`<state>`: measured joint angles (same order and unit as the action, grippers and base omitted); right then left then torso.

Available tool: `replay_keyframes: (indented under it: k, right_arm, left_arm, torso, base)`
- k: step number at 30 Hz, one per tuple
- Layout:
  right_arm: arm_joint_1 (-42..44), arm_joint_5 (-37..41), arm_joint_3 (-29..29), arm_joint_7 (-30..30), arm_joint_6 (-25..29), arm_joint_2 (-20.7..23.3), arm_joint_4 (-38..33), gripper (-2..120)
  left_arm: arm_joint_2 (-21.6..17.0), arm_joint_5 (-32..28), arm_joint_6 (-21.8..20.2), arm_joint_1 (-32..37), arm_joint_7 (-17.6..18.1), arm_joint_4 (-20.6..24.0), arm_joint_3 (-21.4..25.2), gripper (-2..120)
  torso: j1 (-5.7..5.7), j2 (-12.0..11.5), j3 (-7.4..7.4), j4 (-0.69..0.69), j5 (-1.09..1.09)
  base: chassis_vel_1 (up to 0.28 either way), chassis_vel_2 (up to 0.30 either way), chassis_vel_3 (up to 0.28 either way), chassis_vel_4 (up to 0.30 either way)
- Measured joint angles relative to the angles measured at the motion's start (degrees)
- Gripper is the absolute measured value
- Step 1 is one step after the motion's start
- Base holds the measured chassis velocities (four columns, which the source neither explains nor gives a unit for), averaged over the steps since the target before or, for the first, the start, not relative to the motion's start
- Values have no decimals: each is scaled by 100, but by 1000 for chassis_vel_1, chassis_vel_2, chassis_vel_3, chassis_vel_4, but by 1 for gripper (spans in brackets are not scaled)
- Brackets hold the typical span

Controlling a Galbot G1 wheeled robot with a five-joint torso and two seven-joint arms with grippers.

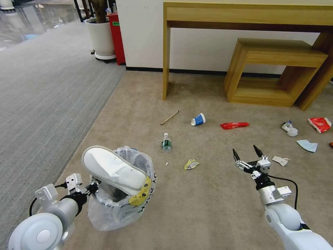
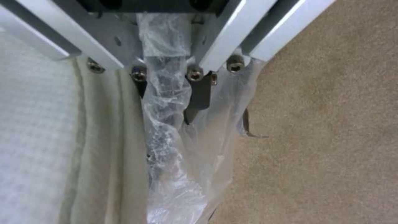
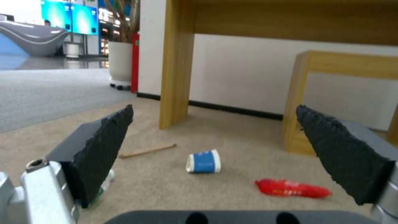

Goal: Pick up the trash bin and place the garbage on the floor into it.

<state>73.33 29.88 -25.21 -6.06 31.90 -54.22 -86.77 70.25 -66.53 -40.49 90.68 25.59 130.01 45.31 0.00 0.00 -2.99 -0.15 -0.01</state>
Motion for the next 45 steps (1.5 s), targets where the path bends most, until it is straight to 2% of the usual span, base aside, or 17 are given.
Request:
replay_keyframes:
  k: [13, 45]
  right_arm:
    - [159, -163, -344, 50, -137, 15, -131, 100]
    - [18, 21, -325, -310, -221, 7, 26, 100]
  left_arm:
    - [41, 119, 13, -26, -62, -65, -12, 0]
    - [56, 163, 36, -95, -92, -207, 11, 0]
  torso:
    - [0, 0, 0, -1, 0]
    - [0, 0, 0, -1, 1]
  base:
    - [0, 0, 0, 0]
    - [-1, 1, 2, -2]
